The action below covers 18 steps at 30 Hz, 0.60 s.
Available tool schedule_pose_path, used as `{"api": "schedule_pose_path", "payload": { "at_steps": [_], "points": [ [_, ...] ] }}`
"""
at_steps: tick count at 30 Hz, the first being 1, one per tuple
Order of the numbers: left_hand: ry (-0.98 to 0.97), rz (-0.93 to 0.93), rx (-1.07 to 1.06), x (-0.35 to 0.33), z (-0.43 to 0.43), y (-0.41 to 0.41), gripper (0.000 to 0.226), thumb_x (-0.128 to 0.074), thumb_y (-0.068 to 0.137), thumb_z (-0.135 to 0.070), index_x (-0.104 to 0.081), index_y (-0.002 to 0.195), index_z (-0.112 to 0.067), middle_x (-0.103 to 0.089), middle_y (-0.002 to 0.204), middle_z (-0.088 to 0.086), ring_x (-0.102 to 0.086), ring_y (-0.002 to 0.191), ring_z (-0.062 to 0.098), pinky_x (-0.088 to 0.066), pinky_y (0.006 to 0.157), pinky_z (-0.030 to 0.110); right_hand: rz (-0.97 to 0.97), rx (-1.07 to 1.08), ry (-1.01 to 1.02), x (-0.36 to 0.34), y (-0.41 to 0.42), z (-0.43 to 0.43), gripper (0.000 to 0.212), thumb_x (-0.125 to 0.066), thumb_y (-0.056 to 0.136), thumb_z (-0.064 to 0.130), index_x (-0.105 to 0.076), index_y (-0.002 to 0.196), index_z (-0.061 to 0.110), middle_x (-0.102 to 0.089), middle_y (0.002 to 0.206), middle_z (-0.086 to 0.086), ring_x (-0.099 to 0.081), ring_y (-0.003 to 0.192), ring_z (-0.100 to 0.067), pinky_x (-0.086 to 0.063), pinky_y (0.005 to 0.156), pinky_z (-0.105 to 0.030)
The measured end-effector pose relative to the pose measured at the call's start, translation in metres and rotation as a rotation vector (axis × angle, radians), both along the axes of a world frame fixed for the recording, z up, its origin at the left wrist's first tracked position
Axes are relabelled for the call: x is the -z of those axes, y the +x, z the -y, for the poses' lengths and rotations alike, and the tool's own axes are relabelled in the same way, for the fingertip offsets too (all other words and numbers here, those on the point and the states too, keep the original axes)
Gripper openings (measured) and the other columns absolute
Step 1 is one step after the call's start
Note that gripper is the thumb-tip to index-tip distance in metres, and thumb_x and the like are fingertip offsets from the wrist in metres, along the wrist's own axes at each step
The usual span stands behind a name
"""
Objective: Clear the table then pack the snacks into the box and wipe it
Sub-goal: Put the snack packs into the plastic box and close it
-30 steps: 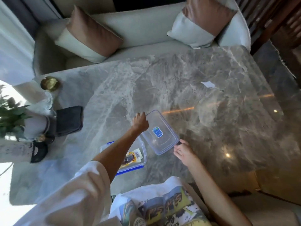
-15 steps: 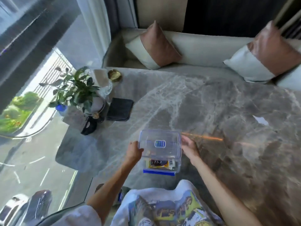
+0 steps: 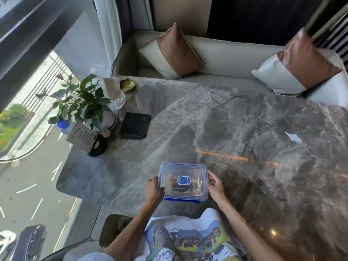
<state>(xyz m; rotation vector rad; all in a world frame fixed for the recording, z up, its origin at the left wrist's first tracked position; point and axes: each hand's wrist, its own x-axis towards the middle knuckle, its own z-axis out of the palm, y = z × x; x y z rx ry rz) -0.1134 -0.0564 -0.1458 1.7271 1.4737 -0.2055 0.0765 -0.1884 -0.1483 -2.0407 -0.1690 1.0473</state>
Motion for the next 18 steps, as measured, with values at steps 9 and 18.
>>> {"api": "schedule_pose_path", "payload": {
  "at_steps": [9,18],
  "points": [
    [-0.032,0.048,-0.076,0.005,0.003,-0.004,0.040,-0.058,0.085,0.003,-0.047,0.122,0.000,-0.046,0.121,0.024,-0.055,0.105,0.038,-0.042,0.084,0.032,0.004,-0.076,-0.042,0.006,0.003,0.002,0.056,-0.055,0.090,-0.004,-0.045,0.143,0.011,-0.057,0.089,-0.005,-0.056,0.087,-0.019,-0.048,0.084,-0.031],
    [0.103,0.189,-0.021,0.002,-0.027,0.015,0.060,-0.059,0.093,-0.012,-0.034,0.147,-0.004,-0.045,0.137,0.023,-0.046,0.127,0.036,-0.037,0.105,0.038,-0.263,-0.446,-0.367,-0.011,-0.001,0.014,0.118,-0.073,0.084,0.024,0.026,0.149,0.022,-0.047,0.146,-0.016,-0.066,0.099,-0.024,-0.056,0.071,-0.026]
  ]
}}
